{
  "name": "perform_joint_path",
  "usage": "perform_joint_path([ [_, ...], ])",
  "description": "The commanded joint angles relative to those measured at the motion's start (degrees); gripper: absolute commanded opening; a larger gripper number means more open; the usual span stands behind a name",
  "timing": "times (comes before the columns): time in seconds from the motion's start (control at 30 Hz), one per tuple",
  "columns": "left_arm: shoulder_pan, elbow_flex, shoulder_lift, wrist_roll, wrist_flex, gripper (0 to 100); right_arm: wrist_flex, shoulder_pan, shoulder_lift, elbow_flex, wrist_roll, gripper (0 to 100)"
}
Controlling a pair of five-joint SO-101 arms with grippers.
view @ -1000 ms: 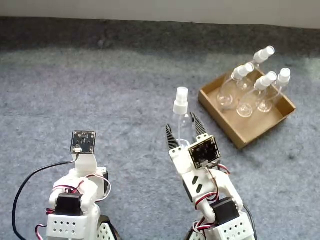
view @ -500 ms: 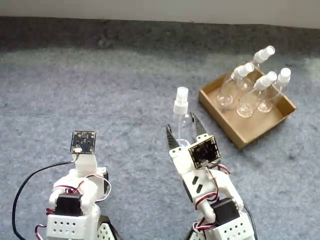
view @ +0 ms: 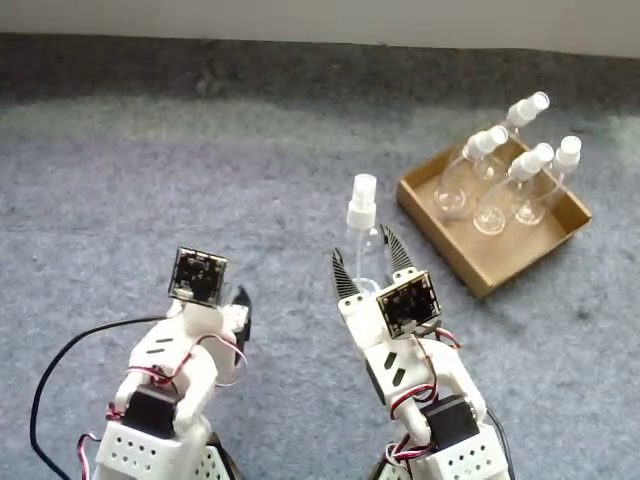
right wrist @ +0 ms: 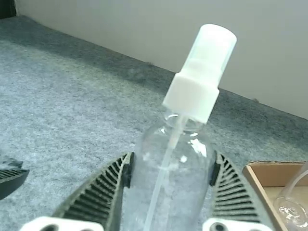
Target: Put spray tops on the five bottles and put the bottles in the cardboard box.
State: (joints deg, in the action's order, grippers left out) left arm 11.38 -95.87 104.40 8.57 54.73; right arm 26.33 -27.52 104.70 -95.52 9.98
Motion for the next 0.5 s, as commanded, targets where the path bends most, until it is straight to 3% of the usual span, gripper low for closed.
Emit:
perform_joint_path([
  [0.0, 7.6, -1.2, 0.1, -0.4, -9.0, 0, -0.2, 0.4, 0.7, -4.3, -0.3, 15.6],
  [0.23, 10.1, -1.2, 0.0, -0.4, -18.0, 0, -0.2, 0.7, 0.7, -4.2, -0.1, 15.6],
  [0.47, 19.2, -1.2, -0.1, -0.4, -14.6, 0, -0.2, 0.7, 0.7, -4.2, -0.2, 15.6],
])
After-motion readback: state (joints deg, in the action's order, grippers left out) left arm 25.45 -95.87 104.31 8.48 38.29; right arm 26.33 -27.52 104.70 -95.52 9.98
